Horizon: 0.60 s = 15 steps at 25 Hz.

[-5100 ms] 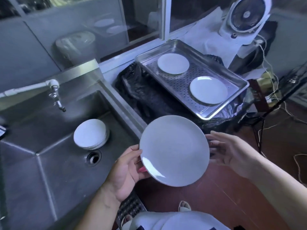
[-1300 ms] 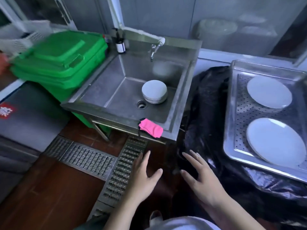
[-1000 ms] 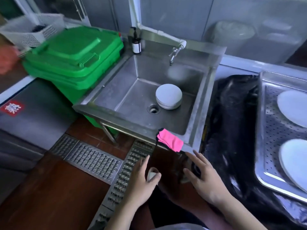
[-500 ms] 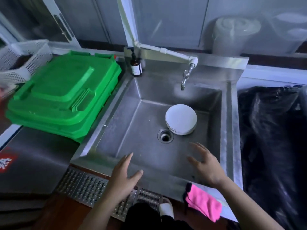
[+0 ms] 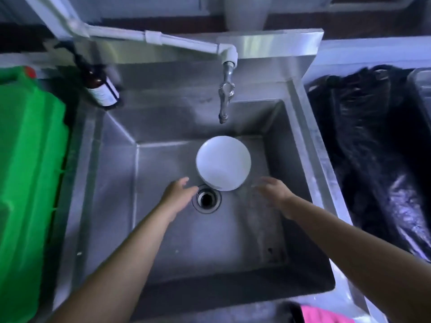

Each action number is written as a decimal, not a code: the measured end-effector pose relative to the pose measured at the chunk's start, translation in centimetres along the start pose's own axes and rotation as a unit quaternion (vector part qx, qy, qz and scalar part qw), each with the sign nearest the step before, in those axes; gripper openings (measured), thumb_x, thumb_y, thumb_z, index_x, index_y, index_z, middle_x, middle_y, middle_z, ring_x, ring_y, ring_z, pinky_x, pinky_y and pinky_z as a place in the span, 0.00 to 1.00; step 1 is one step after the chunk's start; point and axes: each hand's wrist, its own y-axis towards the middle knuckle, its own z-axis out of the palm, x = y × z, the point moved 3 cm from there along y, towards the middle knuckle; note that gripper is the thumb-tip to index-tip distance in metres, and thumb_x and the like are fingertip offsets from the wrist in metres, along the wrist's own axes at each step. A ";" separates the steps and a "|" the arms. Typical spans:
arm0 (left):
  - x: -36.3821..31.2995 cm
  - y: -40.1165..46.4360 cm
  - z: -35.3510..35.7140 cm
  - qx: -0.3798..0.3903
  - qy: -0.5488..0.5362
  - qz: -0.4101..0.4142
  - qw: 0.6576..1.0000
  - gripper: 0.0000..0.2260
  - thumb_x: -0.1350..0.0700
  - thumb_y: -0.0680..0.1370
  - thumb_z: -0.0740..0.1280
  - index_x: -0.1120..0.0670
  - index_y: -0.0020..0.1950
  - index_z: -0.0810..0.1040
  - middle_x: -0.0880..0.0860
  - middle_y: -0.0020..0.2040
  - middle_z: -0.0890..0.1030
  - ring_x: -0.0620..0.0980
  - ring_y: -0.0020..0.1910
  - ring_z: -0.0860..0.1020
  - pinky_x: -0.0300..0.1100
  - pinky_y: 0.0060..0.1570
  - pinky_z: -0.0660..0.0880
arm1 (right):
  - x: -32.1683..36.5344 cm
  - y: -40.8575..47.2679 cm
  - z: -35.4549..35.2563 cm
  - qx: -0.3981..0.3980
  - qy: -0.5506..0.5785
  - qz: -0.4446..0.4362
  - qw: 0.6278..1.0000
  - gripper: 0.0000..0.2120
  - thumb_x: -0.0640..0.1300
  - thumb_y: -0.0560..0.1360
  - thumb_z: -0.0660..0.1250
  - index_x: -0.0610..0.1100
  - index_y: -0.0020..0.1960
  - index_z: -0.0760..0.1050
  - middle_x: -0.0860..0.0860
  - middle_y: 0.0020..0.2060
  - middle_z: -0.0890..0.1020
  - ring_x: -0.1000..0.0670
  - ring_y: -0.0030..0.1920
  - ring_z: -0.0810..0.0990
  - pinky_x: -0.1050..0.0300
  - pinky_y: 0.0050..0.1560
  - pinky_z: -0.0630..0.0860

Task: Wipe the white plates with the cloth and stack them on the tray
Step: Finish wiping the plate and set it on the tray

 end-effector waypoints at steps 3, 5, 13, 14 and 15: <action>-2.3 6.9 0.8 0.005 -0.002 0.001 1.000 0.27 0.55 0.78 0.69 0.58 0.77 0.68 0.56 0.74 0.73 0.55 0.69 0.73 0.43 0.62 0.69 | 2.1 6.1 1.6 -0.040 0.090 0.070 0.993 0.22 0.44 0.76 0.71 0.41 0.68 0.74 0.47 0.43 0.76 0.50 0.37 0.72 0.55 0.36 0.72; -3.1 10.0 1.7 0.010 -0.005 -0.011 1.000 0.21 0.58 0.77 0.69 0.59 0.70 0.75 0.57 0.64 0.77 0.55 0.57 0.77 0.40 0.50 0.70 | 2.7 9.4 2.9 -0.071 0.107 0.079 0.989 0.21 0.45 0.76 0.70 0.41 0.67 0.75 0.47 0.46 0.77 0.47 0.41 0.75 0.54 0.40 0.74; -2.5 14.2 3.4 0.031 -0.108 -0.032 0.993 0.14 0.52 0.68 0.69 0.56 0.52 0.80 0.55 0.56 0.80 0.51 0.43 0.80 0.34 0.32 0.74 | 2.3 13.5 4.9 -0.132 0.164 0.111 0.971 0.17 0.47 0.75 0.69 0.38 0.60 0.77 0.44 0.47 0.80 0.42 0.45 0.79 0.51 0.46 0.77; -2.6 14.4 3.3 0.032 -0.136 -0.041 0.989 0.13 0.54 0.68 0.70 0.57 0.51 0.79 0.56 0.56 0.81 0.51 0.43 0.81 0.36 0.33 0.78 | 2.3 13.7 4.8 -0.125 0.186 0.120 0.967 0.17 0.47 0.75 0.69 0.38 0.60 0.76 0.43 0.50 0.81 0.41 0.49 0.81 0.47 0.52 0.80; -2.7 14.6 3.3 0.038 -0.161 -0.056 0.985 0.15 0.54 0.67 0.70 0.57 0.52 0.79 0.57 0.57 0.82 0.53 0.46 0.82 0.40 0.40 0.82 | 2.4 13.8 4.8 -0.116 0.205 0.129 0.963 0.18 0.47 0.75 0.68 0.38 0.61 0.76 0.43 0.52 0.81 0.41 0.50 0.82 0.42 0.56 0.81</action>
